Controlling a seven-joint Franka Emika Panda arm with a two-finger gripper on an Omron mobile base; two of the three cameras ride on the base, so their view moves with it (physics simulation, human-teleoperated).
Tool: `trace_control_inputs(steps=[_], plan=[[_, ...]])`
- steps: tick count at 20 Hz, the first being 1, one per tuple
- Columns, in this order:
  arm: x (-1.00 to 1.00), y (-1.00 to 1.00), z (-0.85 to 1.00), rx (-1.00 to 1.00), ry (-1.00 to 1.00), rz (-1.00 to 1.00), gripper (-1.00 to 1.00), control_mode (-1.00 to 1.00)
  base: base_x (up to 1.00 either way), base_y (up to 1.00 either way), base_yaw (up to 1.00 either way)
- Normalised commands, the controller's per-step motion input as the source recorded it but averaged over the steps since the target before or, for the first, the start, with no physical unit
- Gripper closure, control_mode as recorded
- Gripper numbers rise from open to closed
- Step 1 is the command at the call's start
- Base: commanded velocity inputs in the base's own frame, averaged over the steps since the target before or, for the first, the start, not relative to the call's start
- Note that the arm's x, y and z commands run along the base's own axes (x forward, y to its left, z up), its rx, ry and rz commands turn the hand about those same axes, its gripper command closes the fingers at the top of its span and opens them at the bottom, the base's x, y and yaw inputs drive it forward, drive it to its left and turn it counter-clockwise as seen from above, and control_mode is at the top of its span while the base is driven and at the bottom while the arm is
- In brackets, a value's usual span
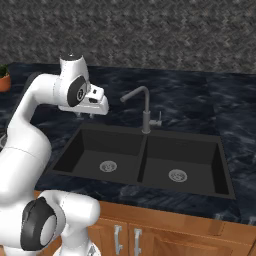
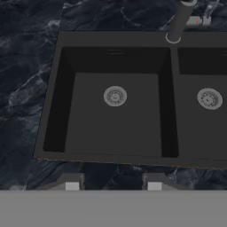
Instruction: Place the bowl in the left basin and the colander in the right basin of the sink.
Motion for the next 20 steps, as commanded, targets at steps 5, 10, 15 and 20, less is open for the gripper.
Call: trace_control_inputs(steps=[5, 10, 15, 20], plan=[[-0.20, 0.09, 0.00, 0.00, 0.00, -0.02, -1.00, -1.00, 0.00, 0.00, 0.00], [-0.43, 0.30, 0.00, 0.00, 0.00, -0.09, -1.00, -1.00, 0.00, 0.00, 0.00], [-0.49, 0.43, 0.00, 0.00, -0.05, -0.15, -1.00, -1.00, 0.00, 0.00, 0.00], [-0.31, 0.43, 0.00, 0.02, -0.07, -0.17, -1.00, -1.00, 0.00, 0.00, 0.00]])
